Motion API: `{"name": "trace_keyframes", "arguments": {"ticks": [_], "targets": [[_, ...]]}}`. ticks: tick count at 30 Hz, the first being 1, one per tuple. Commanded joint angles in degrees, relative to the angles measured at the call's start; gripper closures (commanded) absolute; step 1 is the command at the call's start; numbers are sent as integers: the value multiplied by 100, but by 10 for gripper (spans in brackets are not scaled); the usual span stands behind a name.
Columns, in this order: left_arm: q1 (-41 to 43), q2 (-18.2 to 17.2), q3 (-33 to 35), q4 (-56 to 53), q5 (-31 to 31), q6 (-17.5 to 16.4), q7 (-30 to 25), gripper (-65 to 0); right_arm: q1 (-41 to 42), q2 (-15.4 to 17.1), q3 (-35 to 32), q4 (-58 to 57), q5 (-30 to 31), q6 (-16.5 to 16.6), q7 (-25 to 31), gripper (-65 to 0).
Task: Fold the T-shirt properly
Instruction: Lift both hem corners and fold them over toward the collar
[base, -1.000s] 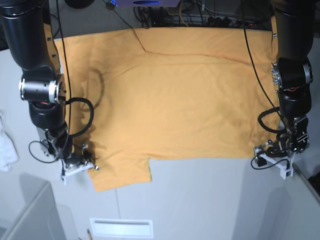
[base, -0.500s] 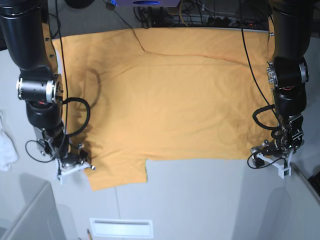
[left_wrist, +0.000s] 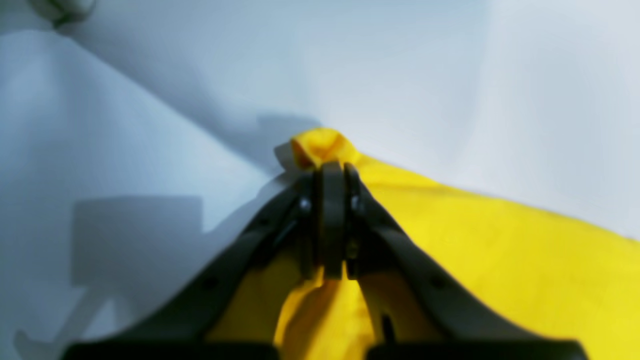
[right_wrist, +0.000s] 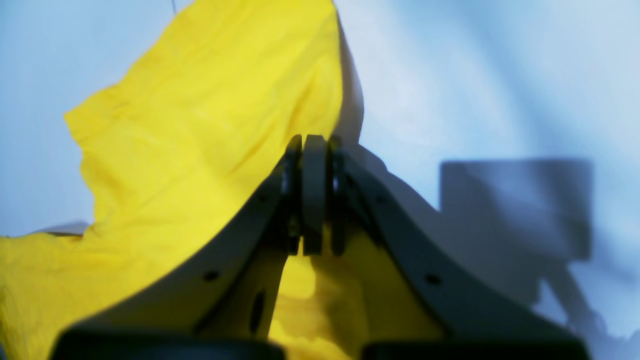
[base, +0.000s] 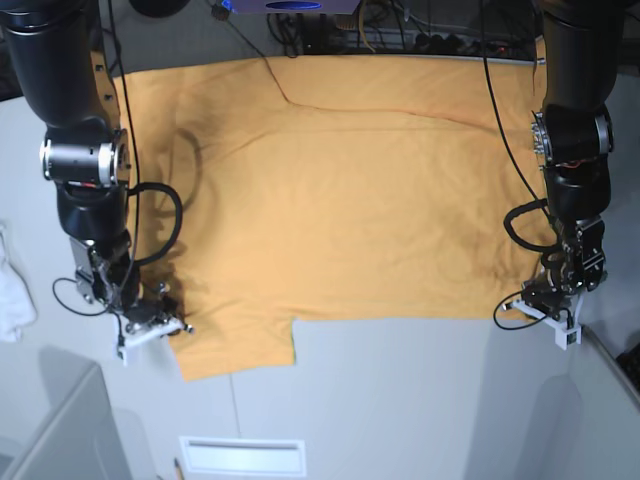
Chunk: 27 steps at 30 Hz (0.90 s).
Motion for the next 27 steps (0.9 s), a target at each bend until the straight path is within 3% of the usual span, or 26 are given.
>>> {"name": "trace_keyframes", "arguments": {"ticks": [1,6,12,16,18,27], "targets": [[16,-18,6,187,30,-14,264,0,162,67,29,280,84,59,125,0],[403,-18,-3,1480,21,-14,914,0,-57,182,38,790,119,59,117,0],[869,-35,-47,2429,21,-14,1222,0,-427,331,47,1423,128,59,108,0],[1185,53,-794,2930,21,-14,1283,0,-655,384,47,1871,128,59,-68,0],[1273,114,-847,3097,21,-14,1336,0,-769,384,65,2064,128,59,-165,0],[1546,220,-865,3933,21,-14,1846,0,-1420,384,1023,3286,93,59,-903,0]]}}
